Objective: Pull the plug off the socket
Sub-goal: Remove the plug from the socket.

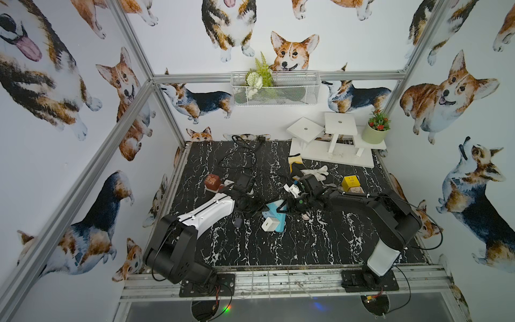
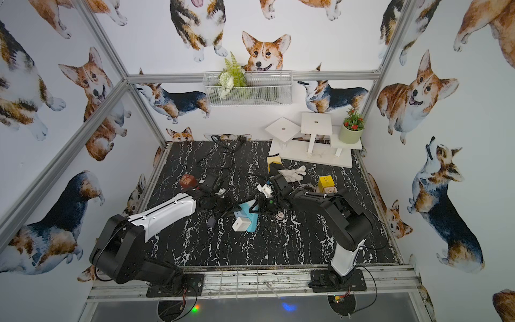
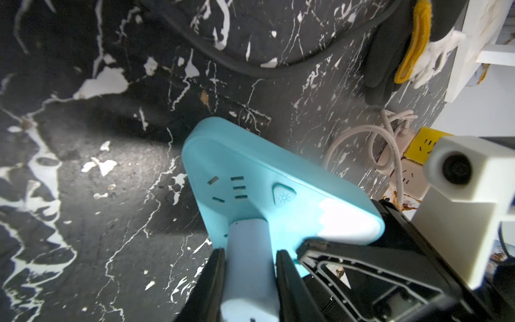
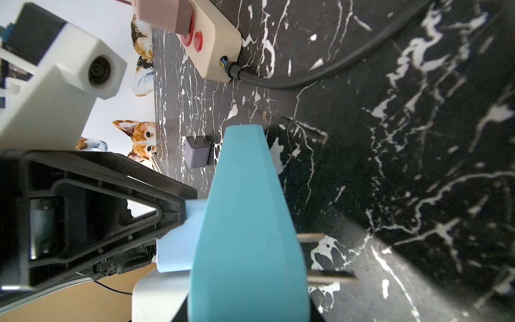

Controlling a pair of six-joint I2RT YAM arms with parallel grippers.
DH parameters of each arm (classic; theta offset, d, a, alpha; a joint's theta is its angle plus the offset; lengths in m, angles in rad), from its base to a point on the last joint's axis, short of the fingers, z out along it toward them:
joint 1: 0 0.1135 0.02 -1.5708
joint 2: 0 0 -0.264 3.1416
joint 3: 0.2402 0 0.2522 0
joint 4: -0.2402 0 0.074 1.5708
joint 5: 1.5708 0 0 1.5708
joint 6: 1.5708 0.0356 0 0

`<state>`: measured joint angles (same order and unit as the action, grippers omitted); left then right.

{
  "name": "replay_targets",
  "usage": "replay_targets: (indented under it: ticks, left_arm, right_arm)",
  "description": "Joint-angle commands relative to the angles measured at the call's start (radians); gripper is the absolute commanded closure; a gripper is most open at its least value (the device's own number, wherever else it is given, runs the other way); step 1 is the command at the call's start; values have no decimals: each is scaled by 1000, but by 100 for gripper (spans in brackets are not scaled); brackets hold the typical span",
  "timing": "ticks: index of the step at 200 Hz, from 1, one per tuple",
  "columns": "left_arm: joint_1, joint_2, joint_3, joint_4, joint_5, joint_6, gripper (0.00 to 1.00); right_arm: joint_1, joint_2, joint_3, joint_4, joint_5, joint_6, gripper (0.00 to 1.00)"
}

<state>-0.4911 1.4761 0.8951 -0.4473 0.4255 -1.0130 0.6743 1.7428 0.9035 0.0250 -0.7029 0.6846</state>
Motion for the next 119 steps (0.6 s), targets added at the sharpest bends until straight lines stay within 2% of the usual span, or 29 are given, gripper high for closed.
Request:
replay_targets:
  ticks: [1, 15, 57, 94, 119]
  left_arm:
    - [-3, -23, -7, 18, 15, -1, 88]
    - [-3, -24, -11, 13, 21, -1, 100]
    - [0, -20, -27, 53, 74, 8, 100]
    - [19, 10, -26, 101, 158, 38, 100]
    - [30, 3, -32, 97, 160, -21, 100]
  right_arm:
    - [2, -1, -13, -96, 76, 21, 100]
    - [2, -5, -16, -107, 90, 18, 100]
    - [-16, -11, -45, -106, 126, 50, 100]
    - [-79, -29, -131, 17, 114, 154, 100]
    - [-77, -30, -119, -26, 131, 100, 100]
